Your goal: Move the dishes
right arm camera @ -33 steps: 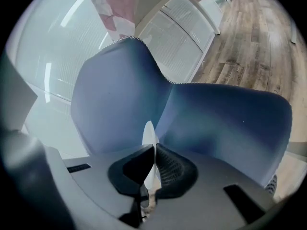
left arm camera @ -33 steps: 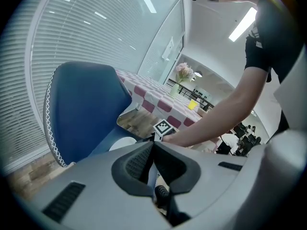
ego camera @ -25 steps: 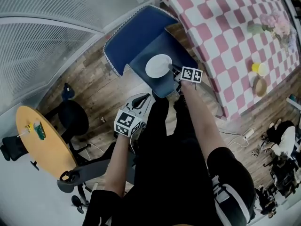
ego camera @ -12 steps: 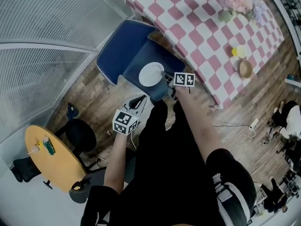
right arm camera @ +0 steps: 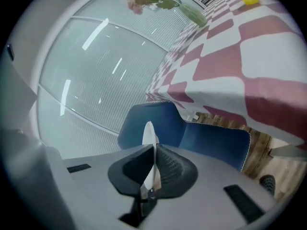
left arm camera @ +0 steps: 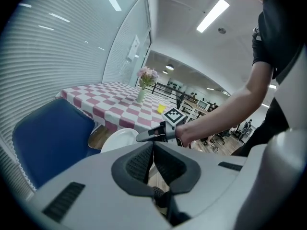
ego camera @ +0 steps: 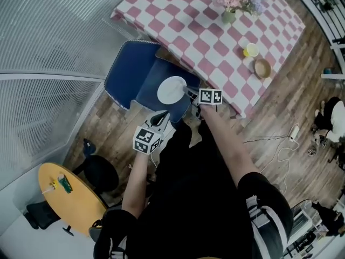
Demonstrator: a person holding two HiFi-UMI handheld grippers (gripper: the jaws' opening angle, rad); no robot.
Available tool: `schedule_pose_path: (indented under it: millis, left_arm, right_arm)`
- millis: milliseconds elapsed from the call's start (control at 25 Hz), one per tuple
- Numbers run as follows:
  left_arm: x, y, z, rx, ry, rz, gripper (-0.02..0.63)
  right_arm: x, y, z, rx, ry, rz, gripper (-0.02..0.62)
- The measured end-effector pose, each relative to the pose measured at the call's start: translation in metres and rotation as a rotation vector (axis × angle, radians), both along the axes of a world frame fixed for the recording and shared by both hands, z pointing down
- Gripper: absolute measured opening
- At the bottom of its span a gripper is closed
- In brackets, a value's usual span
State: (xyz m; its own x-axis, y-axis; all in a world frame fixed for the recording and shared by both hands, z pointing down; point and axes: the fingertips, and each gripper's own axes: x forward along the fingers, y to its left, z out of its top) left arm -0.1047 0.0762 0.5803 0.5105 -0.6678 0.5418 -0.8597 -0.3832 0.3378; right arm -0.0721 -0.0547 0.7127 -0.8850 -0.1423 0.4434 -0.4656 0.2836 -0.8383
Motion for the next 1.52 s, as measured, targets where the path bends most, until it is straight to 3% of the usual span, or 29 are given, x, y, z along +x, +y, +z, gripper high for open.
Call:
schedule_pose_path:
  millis: [320,960,1240,1520]
  left_arm:
    - [0.061,-0.019,-0.019,0.019,0.012,0.113,0.023]
    - [0.137,-0.068,-0.031,0.012,0.012,0.206,0.023]
    - [0.159,-0.097,-0.031,0.015,0.006,0.240,0.023]
    - [0.180,-0.120,-0.032,0.015,0.004,0.255,0.023]
  right_arm:
    - [0.075,-0.033,-0.036,0.026,-0.047,0.183,0.029]
    - [0.247,-0.118,-0.038,-0.012,-0.042,0.617,0.029]
    - [0.286,-0.139,-0.030,-0.030,-0.033,0.691,0.029]
    - [0.307,-0.144,-0.023,-0.049,0.030,0.653,0.038]
